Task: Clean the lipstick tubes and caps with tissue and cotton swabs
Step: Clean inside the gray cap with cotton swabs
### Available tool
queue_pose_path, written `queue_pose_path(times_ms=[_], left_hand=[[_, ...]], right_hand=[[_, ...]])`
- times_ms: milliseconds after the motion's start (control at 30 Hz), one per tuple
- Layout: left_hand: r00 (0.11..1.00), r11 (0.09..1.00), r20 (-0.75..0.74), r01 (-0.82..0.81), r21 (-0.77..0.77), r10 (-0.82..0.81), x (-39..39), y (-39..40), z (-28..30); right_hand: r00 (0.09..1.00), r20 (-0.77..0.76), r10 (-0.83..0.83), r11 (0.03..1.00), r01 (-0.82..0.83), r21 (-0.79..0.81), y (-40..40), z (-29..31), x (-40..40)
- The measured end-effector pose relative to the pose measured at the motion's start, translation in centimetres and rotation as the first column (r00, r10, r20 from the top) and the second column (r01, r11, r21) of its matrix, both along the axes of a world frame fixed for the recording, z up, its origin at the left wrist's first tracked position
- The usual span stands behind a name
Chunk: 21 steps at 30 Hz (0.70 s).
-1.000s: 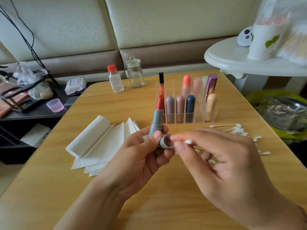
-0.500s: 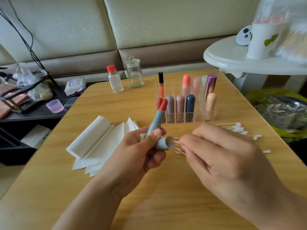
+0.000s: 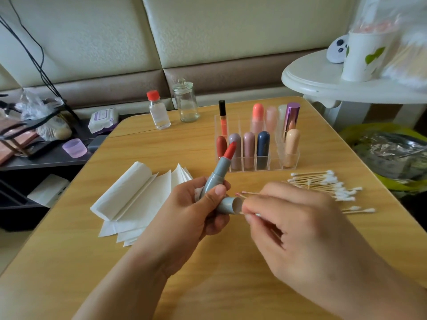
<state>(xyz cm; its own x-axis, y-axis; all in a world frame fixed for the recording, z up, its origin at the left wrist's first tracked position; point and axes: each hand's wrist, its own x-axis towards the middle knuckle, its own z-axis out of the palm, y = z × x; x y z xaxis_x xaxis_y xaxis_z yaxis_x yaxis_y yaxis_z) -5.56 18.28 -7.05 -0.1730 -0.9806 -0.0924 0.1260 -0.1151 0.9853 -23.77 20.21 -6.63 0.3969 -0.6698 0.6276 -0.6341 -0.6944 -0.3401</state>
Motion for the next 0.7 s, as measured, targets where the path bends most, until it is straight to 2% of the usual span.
queue_pose_path(times_ms=[100, 200, 267, 333, 400, 533, 600, 700], left_hand=[[1.0, 1.0, 0.029, 0.011, -0.018, -0.011, -0.16, -0.03, -0.24], [0.999, 1.0, 0.043, -0.006, -0.028, 0.007, -0.27, -0.1, -0.17], [0.999, 0.999, 0.046, -0.023, -0.044, 0.025, -0.15, -0.15, -0.23], [0.998, 0.998, 0.052, -0.015, -0.063, 0.018, -0.11, -0.13, -0.34], [0.998, 0.998, 0.059, -0.007, -0.068, 0.011, -0.1, -0.14, -0.44], [0.999, 0.997, 0.041, -0.017, -0.078, 0.021, 0.02, -0.24, -0.49], [1.0, 0.998, -0.002, -0.008, -0.07, 0.008, 0.13, -0.34, -0.73], [0.991, 0.998, -0.128, 0.034, -0.043, -0.04, 0.11, -0.54, -1.03]], right_hand=[[0.991, 0.135, 0.005, 1.0, -0.009, 0.025, -0.48, 0.11, 0.06], [0.994, 0.077, -0.083, 0.997, 0.083, 0.011, -0.48, 0.14, -0.03], [0.997, 0.054, -0.055, 0.998, 0.054, 0.033, -0.25, -0.08, 0.18], [0.994, 0.108, -0.012, 0.999, 0.007, 0.045, -0.36, -0.11, 0.32], [0.988, 0.148, -0.037, 0.999, 0.036, 0.011, -0.57, -0.03, 0.35], [0.995, 0.064, -0.077, 0.997, 0.078, -0.008, -0.48, -0.31, 0.42], [0.99, 0.142, -0.003, 0.998, -0.005, 0.057, -0.57, -0.26, 0.55], [0.897, 0.438, 0.052, 0.982, -0.125, 0.139, -0.61, 0.08, 0.93]])
